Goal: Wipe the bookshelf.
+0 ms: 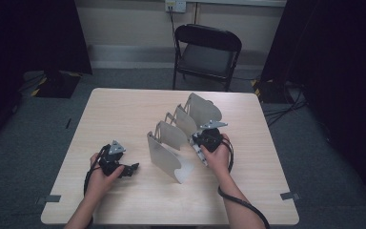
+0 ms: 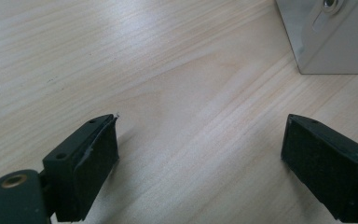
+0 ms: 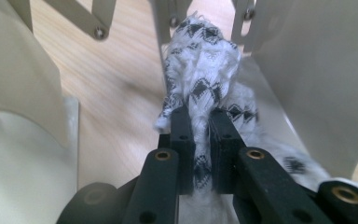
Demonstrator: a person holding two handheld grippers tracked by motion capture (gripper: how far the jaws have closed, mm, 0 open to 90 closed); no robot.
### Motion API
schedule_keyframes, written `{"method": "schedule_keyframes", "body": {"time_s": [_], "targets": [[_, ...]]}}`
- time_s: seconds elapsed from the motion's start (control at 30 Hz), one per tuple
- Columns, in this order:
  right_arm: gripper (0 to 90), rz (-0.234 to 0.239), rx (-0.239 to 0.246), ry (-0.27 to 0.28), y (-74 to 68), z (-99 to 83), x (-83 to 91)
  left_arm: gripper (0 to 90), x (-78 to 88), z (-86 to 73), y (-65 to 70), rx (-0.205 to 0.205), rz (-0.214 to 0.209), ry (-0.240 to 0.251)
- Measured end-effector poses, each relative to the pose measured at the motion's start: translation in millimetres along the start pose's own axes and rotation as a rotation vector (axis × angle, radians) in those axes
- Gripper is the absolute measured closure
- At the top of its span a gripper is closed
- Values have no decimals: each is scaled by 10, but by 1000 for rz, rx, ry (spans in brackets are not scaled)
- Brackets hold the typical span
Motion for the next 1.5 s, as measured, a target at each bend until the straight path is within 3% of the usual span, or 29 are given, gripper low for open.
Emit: {"method": "schedule_keyframes", "body": {"time_s": [0.2, 0.37, 0.63, 0.83, 0.93, 1.03, 1.27, 1.5], "targets": [[825, -7, 7, -23, 13, -82, 41, 107, 1, -1, 2, 1, 1, 1], [826, -27, 29, -30, 93, -4, 169, 107, 0, -1, 2, 2, 1, 2], [826, -82, 81, 39, 213, 413, 464, 106, 0, -1, 3, 2, 1, 2], [824, -122, 100, 140, 271, 845, 623, 107, 0, -1, 3, 2, 1, 3], [821, -147, 134, 140, 286, 930, 618, 107, 0, -1, 2, 2, 1, 2], [819, -144, 121, 114, 296, 836, 536, 107, 2, 0, 0, -2, 4, 2], [766, -126, 86, 19, 275, 348, 298, 107, 2, -1, -1, -2, 0, -1], [621, -67, 42, 15, 219, 126, 305, 106, 2, -1, 1, 0, 0, 0]]}}
Point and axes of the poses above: each handheld gripper's, and its own axes: x roughly backward along the jaws, z roughly out of its top, y roughly to its right, the point moved 3 cm from there along -x, roughly forward along the jaws, and after that the axes turned 12 degrees about y, right-handed, at the moved point
